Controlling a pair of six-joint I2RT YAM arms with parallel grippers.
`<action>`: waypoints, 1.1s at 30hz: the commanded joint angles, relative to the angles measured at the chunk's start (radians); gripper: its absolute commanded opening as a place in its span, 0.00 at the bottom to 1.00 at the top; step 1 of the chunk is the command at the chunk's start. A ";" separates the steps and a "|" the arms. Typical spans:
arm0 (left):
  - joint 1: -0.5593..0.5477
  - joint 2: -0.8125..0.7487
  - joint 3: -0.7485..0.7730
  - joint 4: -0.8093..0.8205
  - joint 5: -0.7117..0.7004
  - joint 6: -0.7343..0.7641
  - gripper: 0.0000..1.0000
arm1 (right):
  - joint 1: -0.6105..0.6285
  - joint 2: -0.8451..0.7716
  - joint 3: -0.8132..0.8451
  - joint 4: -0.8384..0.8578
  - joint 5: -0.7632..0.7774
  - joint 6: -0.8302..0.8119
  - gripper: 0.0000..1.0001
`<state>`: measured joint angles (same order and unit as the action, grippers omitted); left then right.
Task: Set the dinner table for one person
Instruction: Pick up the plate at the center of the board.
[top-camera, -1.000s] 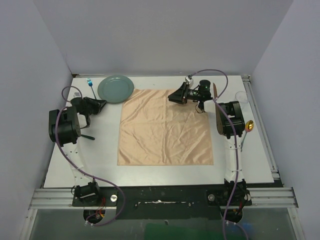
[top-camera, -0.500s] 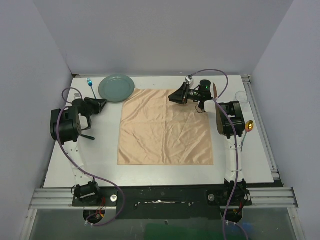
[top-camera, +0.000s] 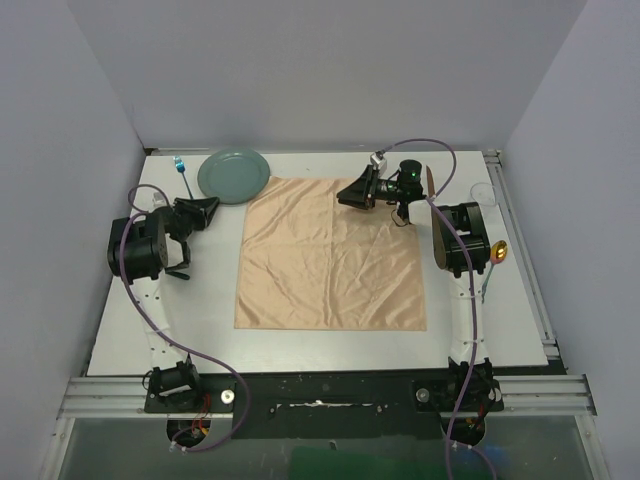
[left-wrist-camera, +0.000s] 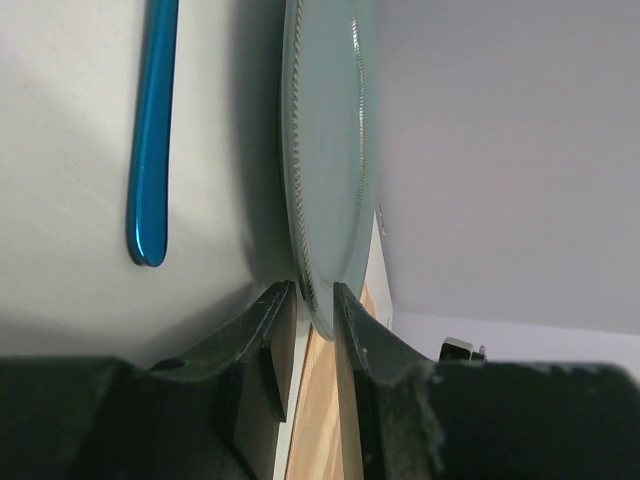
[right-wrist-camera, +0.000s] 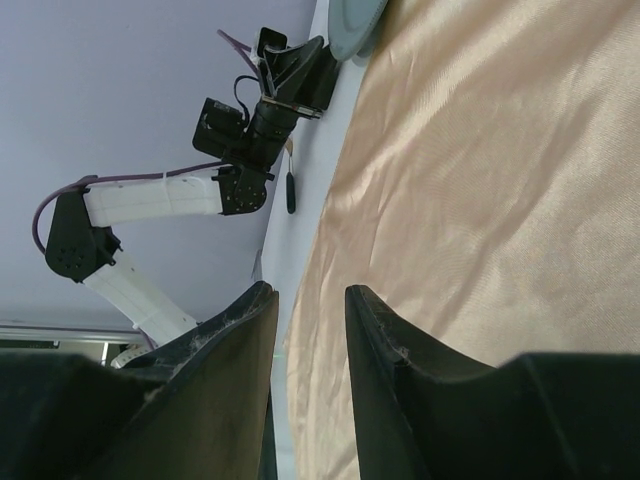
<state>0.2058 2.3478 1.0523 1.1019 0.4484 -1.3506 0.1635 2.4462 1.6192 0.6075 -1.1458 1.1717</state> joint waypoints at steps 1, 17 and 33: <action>-0.012 0.018 -0.017 0.040 -0.004 0.002 0.22 | -0.009 -0.037 0.015 0.004 -0.029 -0.030 0.34; -0.039 0.042 0.079 -0.070 -0.047 0.052 0.18 | -0.012 -0.067 -0.002 -0.002 -0.048 -0.042 0.35; -0.064 -0.037 0.025 -0.114 -0.113 0.143 0.00 | -0.015 -0.056 -0.003 -0.008 -0.043 -0.042 0.35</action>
<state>0.1654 2.3619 1.1091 1.0386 0.3904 -1.3270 0.1558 2.4462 1.6192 0.5735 -1.1645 1.1412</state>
